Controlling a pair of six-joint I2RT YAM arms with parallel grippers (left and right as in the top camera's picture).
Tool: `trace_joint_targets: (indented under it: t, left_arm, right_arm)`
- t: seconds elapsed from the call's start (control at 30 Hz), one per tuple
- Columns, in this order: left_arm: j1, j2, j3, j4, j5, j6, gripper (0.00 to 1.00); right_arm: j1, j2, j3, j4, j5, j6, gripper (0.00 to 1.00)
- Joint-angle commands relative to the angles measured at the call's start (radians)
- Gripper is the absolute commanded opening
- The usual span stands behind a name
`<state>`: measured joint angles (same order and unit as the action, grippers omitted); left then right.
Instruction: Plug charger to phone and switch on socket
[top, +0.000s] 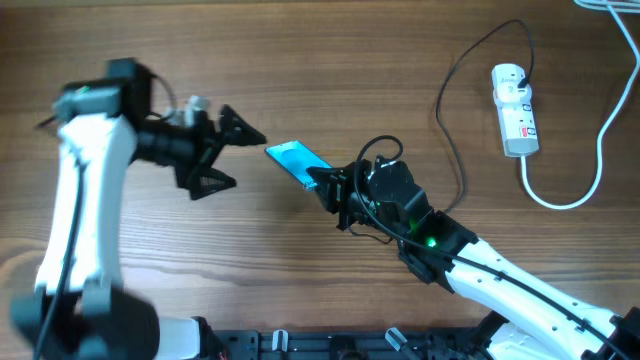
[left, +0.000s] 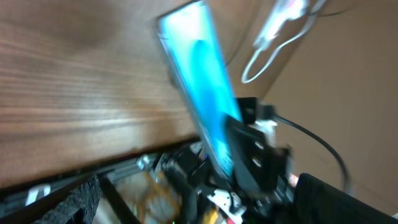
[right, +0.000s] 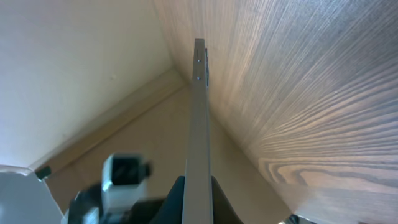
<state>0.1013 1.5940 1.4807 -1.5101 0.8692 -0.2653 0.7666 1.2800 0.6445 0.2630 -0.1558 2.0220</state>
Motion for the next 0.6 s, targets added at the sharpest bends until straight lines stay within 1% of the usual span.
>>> trace_joint_targets:
  t: [0.0,0.03,0.07,0.1,0.17,0.23,0.27,0.33,0.4,0.47,0.5,0.53,0.57]
  left_arm:
    - [0.029,-0.211,0.011,-0.005,0.066,0.047,1.0]
    - [0.029,-0.298,0.01,0.035,0.106,-0.018,1.0]
    - [0.029,-0.343,0.009,0.084,0.106,-0.087,1.0]
    - [0.029,-0.372,0.009,0.103,0.084,-0.166,1.0]
    - [0.029,-0.386,-0.036,0.131,0.064,-0.271,1.0]
    - [0.029,-0.39,-0.194,0.238,0.066,-0.396,1.0]
    - [0.029,-0.391,-0.308,0.325,0.098,-0.471,1.0]
    - [0.029,-0.391,-0.444,0.444,0.108,-0.595,1.0]
    - [0.029,-0.391,-0.541,0.541,0.108,-0.714,1.0]
    - [0.027,-0.391,-0.57,0.61,0.108,-0.833,1.0]
    - [0.021,-0.391,-0.57,0.646,0.112,-0.885,0.95]
    - [0.003,-0.391,-0.57,0.686,0.111,-0.942,0.87]
    - [-0.019,-0.391,-0.57,0.719,0.11,-0.986,0.86]
  right_arm:
    - [-0.002,-0.008,0.019,0.037,-0.03,-0.08,0.04]
    - [-0.002,-0.008,0.019,0.08,-0.043,-0.105,0.04]
    - [-0.002,-0.008,0.019,0.105,-0.063,-0.104,0.04]
    - [-0.002,-0.008,0.019,0.118,-0.089,-0.083,0.04]
    - [-0.002,-0.008,0.019,0.118,-0.102,-0.076,0.04]
    - [-0.002,-0.008,0.018,0.117,-0.109,-0.062,0.04]
    - [-0.002,-0.008,0.018,0.118,-0.109,-0.055,0.04]
    - [-0.002,-0.008,0.018,0.118,-0.108,-0.055,0.04]
    - [-0.002,-0.008,0.018,0.118,-0.108,-0.056,0.04]
    - [-0.002,-0.008,0.018,0.117,-0.101,-0.056,0.04]
    - [-0.002,-0.008,0.018,0.117,-0.089,-0.056,0.04]
    - [-0.002,-0.008,0.018,0.117,-0.081,-0.056,0.04]
    - [-0.002,-0.007,0.018,0.116,-0.081,-0.056,0.04]
